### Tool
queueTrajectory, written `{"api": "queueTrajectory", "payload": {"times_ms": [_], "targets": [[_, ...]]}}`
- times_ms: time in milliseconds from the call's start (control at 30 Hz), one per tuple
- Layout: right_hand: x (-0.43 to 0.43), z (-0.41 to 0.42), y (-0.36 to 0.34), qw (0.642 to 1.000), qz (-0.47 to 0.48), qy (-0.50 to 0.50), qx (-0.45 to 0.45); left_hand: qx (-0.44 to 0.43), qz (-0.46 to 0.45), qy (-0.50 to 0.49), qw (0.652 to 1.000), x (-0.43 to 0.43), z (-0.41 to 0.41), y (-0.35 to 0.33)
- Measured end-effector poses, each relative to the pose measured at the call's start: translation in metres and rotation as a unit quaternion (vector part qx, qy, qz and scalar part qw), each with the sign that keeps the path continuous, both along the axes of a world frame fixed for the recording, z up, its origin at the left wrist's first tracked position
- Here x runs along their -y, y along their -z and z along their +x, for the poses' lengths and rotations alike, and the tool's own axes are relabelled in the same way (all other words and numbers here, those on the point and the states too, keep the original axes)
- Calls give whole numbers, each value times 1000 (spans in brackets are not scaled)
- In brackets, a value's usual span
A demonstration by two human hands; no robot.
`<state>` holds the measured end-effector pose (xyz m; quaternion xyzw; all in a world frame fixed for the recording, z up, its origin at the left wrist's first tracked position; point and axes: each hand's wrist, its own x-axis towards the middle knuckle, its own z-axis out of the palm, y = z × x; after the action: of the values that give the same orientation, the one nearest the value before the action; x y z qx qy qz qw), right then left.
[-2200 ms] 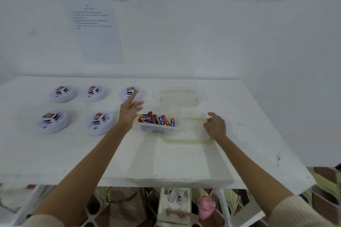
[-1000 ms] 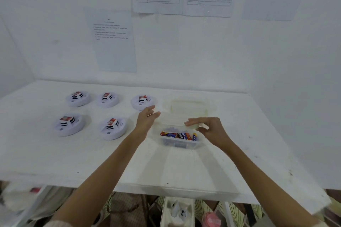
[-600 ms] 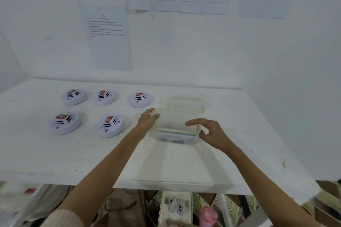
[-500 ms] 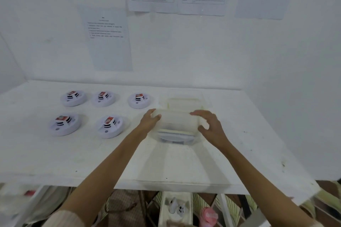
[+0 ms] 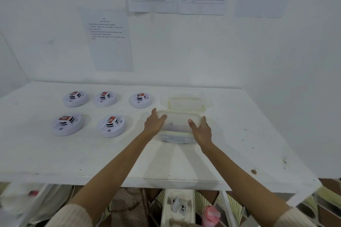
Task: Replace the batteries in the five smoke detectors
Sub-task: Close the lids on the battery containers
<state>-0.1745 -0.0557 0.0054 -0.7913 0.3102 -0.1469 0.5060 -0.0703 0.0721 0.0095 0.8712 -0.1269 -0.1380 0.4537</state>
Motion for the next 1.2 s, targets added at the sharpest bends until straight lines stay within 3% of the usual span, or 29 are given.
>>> {"api": "queueTrajectory", "payload": {"times_ms": [367, 567, 700, 967, 1200], "targets": [[15, 7, -10, 997, 54, 63, 3, -29, -25, -43, 998, 6, -9, -1], [9, 5, -4, 992, 103, 66, 35, 8, -38, -49, 998, 11, -14, 1], [-8, 8, 1, 984, 110, 130, 61, 20, -68, -53, 996, 10, -15, 1], [0, 12, 1, 975, 103, 171, 95, 63, 11, -36, 997, 11, -16, 0], [6, 7, 1, 975, 105, 165, 101, 73, 15, -31, 997, 11, -16, 1]]}}
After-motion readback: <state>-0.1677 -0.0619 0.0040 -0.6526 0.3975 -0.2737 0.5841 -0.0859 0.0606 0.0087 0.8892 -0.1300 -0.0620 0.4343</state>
